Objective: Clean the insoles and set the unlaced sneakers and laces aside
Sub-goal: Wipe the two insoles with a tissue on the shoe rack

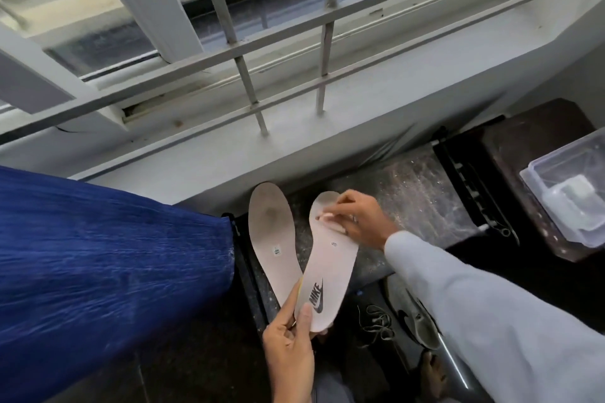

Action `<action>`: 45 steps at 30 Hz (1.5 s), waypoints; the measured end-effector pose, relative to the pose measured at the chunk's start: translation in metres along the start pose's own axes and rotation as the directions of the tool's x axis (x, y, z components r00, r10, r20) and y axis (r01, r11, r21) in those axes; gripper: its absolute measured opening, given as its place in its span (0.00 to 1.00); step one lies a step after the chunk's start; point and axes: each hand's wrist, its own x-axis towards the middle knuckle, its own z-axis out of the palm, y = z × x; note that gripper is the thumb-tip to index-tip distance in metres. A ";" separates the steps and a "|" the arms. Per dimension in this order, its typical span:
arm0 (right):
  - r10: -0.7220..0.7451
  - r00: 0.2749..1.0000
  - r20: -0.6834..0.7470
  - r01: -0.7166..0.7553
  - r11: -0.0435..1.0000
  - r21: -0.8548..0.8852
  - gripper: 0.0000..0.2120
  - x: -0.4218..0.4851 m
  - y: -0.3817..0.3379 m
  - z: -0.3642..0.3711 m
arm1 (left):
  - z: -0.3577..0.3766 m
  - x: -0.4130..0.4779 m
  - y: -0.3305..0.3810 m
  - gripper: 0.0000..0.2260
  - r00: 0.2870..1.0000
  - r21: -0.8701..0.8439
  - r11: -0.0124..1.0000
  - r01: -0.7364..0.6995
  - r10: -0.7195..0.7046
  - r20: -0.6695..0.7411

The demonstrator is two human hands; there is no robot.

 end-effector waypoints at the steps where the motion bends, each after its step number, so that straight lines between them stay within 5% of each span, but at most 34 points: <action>1: 0.036 0.999 0.003 -0.035 0.997 -0.070 0.10 0.009 0.010 -0.002 | -0.001 0.001 -0.001 0.19 1.000 0.001 1.000 0.001 -0.001 0.006; 5: 0.198 0.950 -0.243 -0.218 0.974 -0.059 0.09 0.030 0.022 -0.022 | -0.007 -0.001 -0.003 0.17 1.000 -0.012 1.000 -0.010 0.011 0.011; 8: 0.553 0.678 -0.485 -0.402 0.830 0.386 0.09 0.027 0.005 -0.039 | -0.008 0.000 -0.002 0.17 1.000 -0.038 0.999 -0.006 0.007 0.007; 10: 0.769 0.601 -0.218 -0.307 0.475 0.825 0.08 0.010 -0.021 -0.054 | -0.005 -0.001 0.000 0.17 1.000 -0.054 0.999 -0.005 0.005 0.005; 11: 0.765 0.641 -0.063 -0.285 0.313 0.906 0.08 -0.004 -0.037 -0.060 | -0.003 -0.001 0.002 0.17 1.000 -0.063 0.998 -0.007 0.008 0.004; 12: 0.723 0.690 0.035 -0.314 0.256 0.914 0.09 -0.022 -0.049 -0.064 | -0.001 -0.001 0.002 0.17 1.000 -0.070 0.998 -0.010 0.010 0.000; 15: 0.633 0.765 0.120 -0.417 0.345 0.841 0.13 -0.060 -0.072 -0.056 | 0.007 -0.001 0.003 0.17 1.000 -0.092 0.996 -0.008 0.008 -0.008; 21: 0.697 0.715 -0.061 -0.413 0.491 0.767 0.05 -0.070 -0.076 -0.026 | 0.016 -0.007 -0.001 0.17 0.999 0.120 0.993 0.014 -0.020 0.046; 24: 0.691 0.716 -0.100 -0.412 0.533 0.739 0.04 -0.073 -0.082 -0.026 | 0.019 -0.001 0.008 0.11 0.993 0.357 0.928 -0.110 0.093 0.067; 30: 0.671 0.735 -0.095 -0.447 0.586 0.675 0.04 -0.085 -0.084 -0.014 | 0.051 0.028 0.044 0.06 0.943 0.449 0.837 -0.312 0.217 0.252; 32: 0.602 0.729 -0.327 -0.466 0.785 0.407 0.03 -0.090 -0.083 -0.017 | 0.054 0.035 0.038 0.07 0.938 0.491 0.801 -0.343 0.259 0.232; 34: 0.334 0.793 -0.510 -0.340 0.937 0.085 0.04 -0.095 -0.086 -0.024 | 0.055 0.037 0.031 0.08 0.941 0.471 0.815 -0.337 0.271 0.205; 36: 0.061 0.904 -0.424 -0.084 0.996 -0.037 0.08 -0.097 -0.087 -0.023 | 0.056 0.036 0.027 0.09 0.943 0.428 0.843 -0.327 0.263 0.202; 39: -0.156 0.960 -0.234 0.127 0.983 -0.136 0.11 -0.077 -0.060 -0.022 | 0.052 0.035 0.016 0.13 0.952 0.386 0.875 -0.293 0.230 0.203; 42: 0.023 0.996 -0.092 -0.043 0.973 -0.225 0.17 -0.022 -0.018 -0.036 | 0.046 0.037 0.002 0.14 0.971 0.339 0.916 -0.214 0.160 0.180; 45: 0.092 0.971 -0.219 -0.141 0.965 -0.220 0.18 0.020 0.008 -0.053 | 0.040 0.038 -0.011 0.11 0.979 0.318 0.935 -0.156 0.103 0.178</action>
